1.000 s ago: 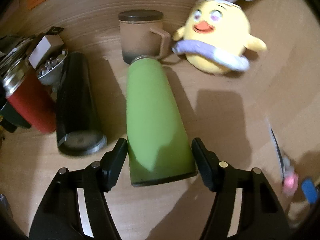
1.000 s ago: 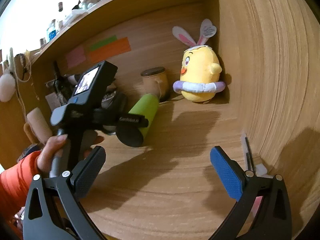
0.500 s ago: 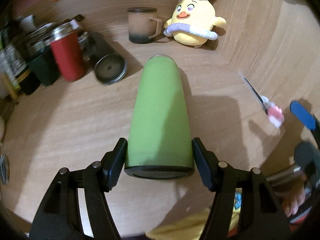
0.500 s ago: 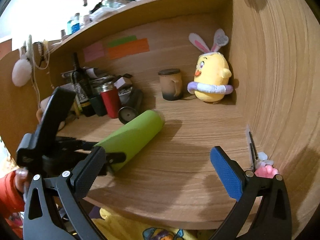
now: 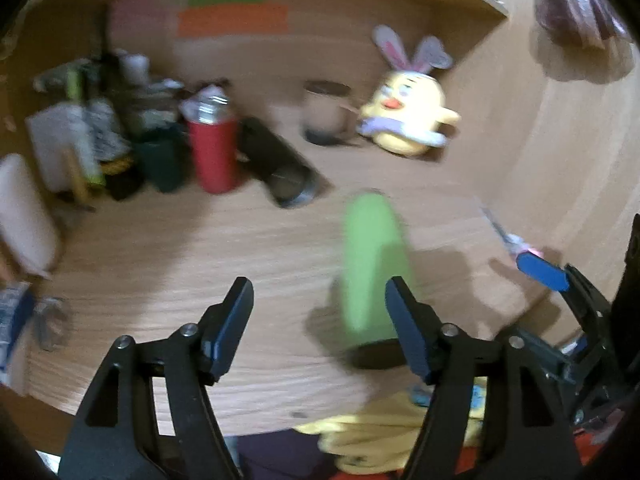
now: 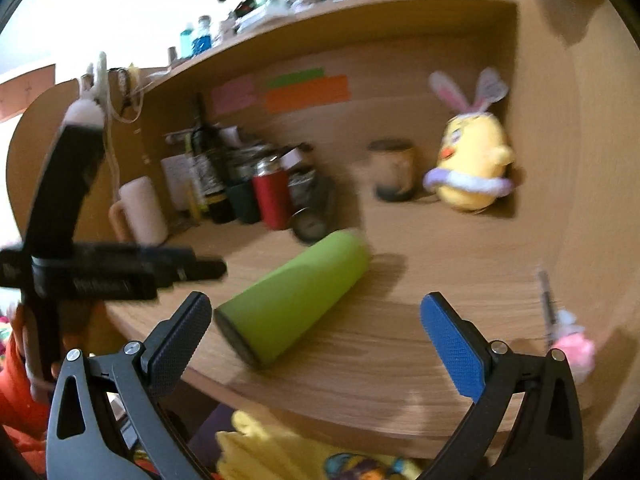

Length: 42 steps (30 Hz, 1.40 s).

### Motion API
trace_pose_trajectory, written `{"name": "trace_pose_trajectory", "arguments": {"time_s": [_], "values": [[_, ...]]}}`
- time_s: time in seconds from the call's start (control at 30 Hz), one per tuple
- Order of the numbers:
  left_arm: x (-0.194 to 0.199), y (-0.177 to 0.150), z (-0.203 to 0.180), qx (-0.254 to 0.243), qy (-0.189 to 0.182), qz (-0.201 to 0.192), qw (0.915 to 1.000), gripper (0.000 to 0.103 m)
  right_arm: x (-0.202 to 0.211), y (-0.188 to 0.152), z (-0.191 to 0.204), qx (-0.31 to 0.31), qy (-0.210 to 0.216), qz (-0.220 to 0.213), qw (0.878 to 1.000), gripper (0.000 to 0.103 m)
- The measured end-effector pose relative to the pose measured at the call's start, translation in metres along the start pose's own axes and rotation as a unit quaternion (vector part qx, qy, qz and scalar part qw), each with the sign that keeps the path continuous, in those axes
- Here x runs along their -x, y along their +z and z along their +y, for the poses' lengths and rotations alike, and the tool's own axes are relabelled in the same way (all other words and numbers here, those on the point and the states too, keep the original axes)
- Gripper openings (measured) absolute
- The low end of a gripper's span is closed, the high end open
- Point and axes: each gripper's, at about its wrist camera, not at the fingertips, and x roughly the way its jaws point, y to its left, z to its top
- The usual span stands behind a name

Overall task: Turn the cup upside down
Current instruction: 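Lift the green tumbler with the left gripper toward the right gripper, then grasp the tumbler's black lid end with the right gripper while the left gripper releases it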

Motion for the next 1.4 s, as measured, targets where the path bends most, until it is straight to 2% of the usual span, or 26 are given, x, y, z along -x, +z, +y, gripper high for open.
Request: {"name": "trace_pose_trajectory", "arguments": {"time_s": [0.1, 0.17, 0.37, 0.5, 0.53, 0.57, 0.63, 0.83, 1.17, 1.4], "values": [[-0.005, -0.010, 0.013, -0.022, 0.051, -0.005, 0.9984, 0.069, -0.027, -0.008, 0.015, 0.012, 0.007, 0.025, 1.000, 0.103], [-0.012, -0.017, 0.021, -0.024, 0.061, -0.001, 0.9979, 0.069, -0.049, -0.016, 0.027, 0.019, 0.006, 0.047, 0.999, 0.103], [-0.038, -0.033, 0.047, 0.011, 0.047, 0.026, 0.9985, 0.069, -0.099, -0.034, 0.044, 0.018, -0.046, 0.083, 0.995, 0.103], [-0.046, -0.039, 0.054, 0.016, 0.047, 0.026, 0.9984, 0.069, -0.112, -0.044, 0.055, 0.044, -0.097, 0.067, 0.992, 0.103], [-0.047, -0.039, 0.056, 0.020, 0.044, 0.025, 0.9985, 0.069, -0.111, -0.045, 0.055, 0.050, -0.109, 0.056, 0.991, 0.103], [-0.048, -0.040, 0.057, 0.021, 0.042, 0.025, 0.9986, 0.069, -0.110, -0.045, 0.054, 0.052, -0.119, 0.044, 0.991, 0.098], [-0.050, -0.041, 0.057, 0.023, 0.039, 0.023, 0.9987, 0.069, -0.104, -0.045, 0.052, 0.051, -0.111, 0.030, 0.992, 0.092], [-0.052, -0.041, 0.045, 0.009, 0.030, 0.015, 0.9994, 0.069, -0.090, -0.046, 0.047, 0.052, -0.123, 0.002, 0.991, 0.084], [-0.026, -0.030, 0.007, -0.035, -0.006, -0.030, 0.9989, 0.069, -0.063, -0.046, 0.030, 0.040, -0.105, 0.014, 0.994, 0.067], [0.006, -0.019, -0.018, -0.054, -0.057, -0.072, 0.9943, 0.069, -0.027, -0.027, 0.031, 0.045, -0.095, -0.023, 0.994, 0.063]]}}
